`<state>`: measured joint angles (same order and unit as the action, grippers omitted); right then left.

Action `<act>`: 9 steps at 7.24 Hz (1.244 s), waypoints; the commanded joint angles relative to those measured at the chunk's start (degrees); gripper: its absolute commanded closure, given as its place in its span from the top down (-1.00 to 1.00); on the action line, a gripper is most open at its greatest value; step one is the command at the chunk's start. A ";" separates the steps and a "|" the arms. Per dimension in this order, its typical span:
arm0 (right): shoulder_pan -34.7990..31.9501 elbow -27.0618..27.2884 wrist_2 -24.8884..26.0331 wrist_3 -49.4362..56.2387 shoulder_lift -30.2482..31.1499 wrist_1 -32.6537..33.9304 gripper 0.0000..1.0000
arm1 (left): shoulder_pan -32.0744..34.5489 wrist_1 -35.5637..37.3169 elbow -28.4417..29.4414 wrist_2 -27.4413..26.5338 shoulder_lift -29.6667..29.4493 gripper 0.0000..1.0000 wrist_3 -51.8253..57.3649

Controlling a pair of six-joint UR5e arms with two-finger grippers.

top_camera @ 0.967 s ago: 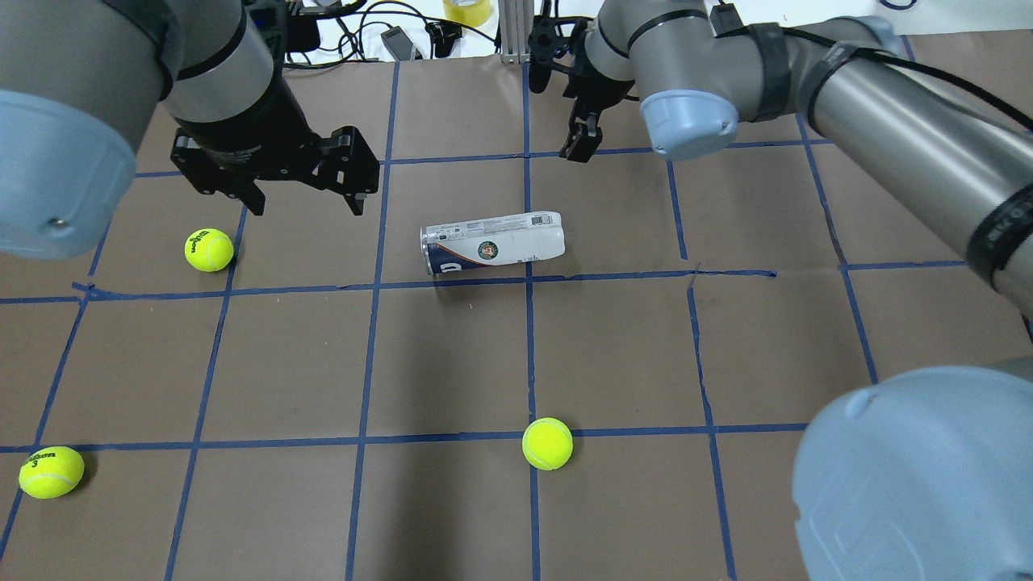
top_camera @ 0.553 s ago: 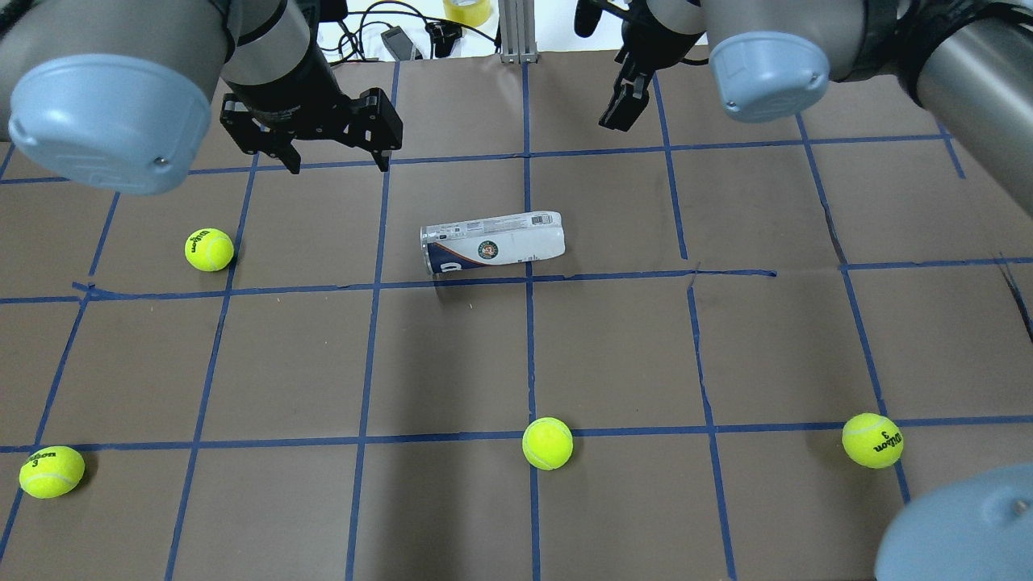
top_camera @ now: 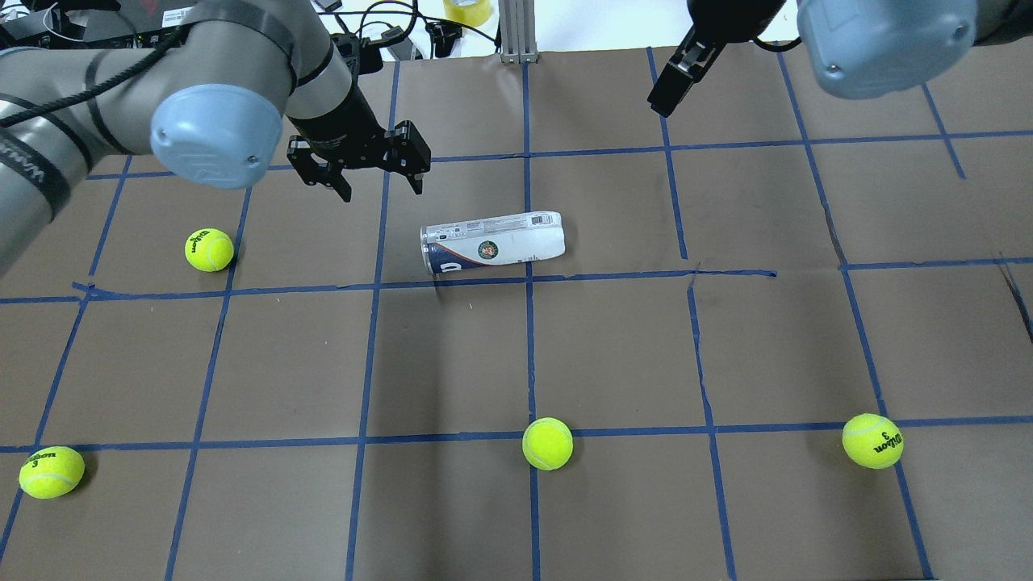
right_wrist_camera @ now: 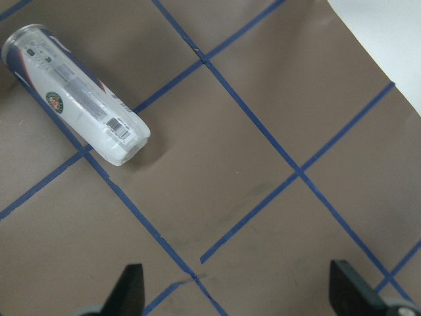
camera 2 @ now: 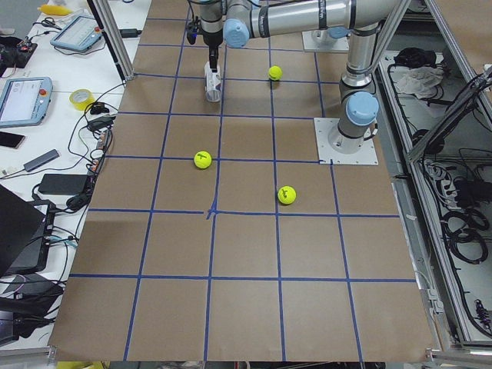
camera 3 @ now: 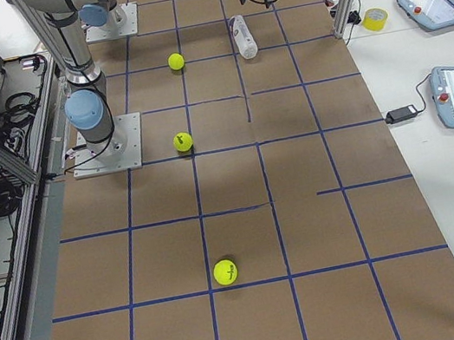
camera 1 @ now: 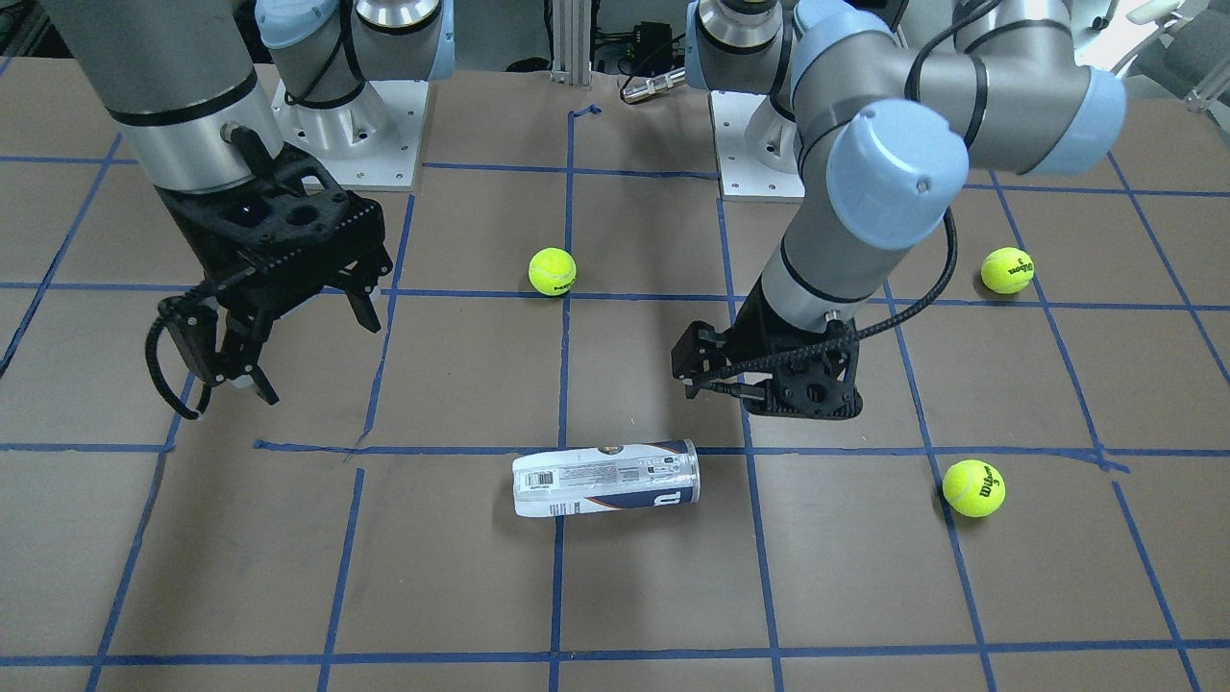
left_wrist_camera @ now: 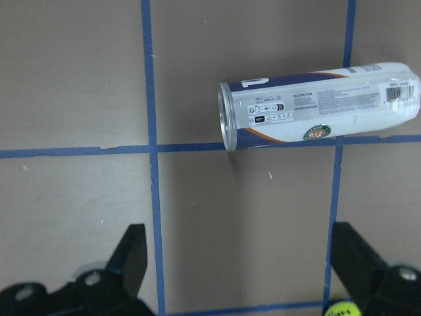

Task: Lift up tennis ball bucket
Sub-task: 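Move the left gripper toward the lying can while the right gripper withdraws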

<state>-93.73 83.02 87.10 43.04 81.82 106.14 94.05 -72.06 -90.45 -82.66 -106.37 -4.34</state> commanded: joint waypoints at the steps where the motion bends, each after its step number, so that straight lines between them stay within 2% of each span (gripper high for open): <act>1: 0.21 0.03 1.76 -10.48 1.58 -3.48 1.00 | -0.97 5.16 0.27 3.55 -7.42 1.00 1.43; 2: 0.12 0.21 1.67 -12.96 2.46 -6.10 1.00 | -2.63 5.35 0.19 6.52 -9.54 1.00 2.05; 3: -0.05 0.64 1.67 -18.38 3.60 -8.30 1.00 | -4.38 5.26 0.10 14.81 -10.87 1.00 2.32; 4: -0.23 0.82 1.76 -23.83 3.69 -9.45 1.00 | -4.66 5.43 0.10 16.64 -12.53 1.00 2.41; 5: -0.23 0.91 1.93 -24.49 3.70 -9.64 1.00 | -4.66 5.44 0.01 17.44 -13.77 1.00 2.41; 6: -0.23 1.17 2.19 -24.59 3.70 -9.64 1.00 | -4.66 5.35 -0.34 19.71 -14.39 0.88 2.84; 9: -0.23 2.32 2.37 -26.78 3.70 -9.90 1.00 | -4.66 4.38 -0.95 20.87 -15.10 0.92 2.40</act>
<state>-93.92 85.06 89.22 17.28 85.57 96.32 89.39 -67.52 -91.18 -62.56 -121.20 -1.94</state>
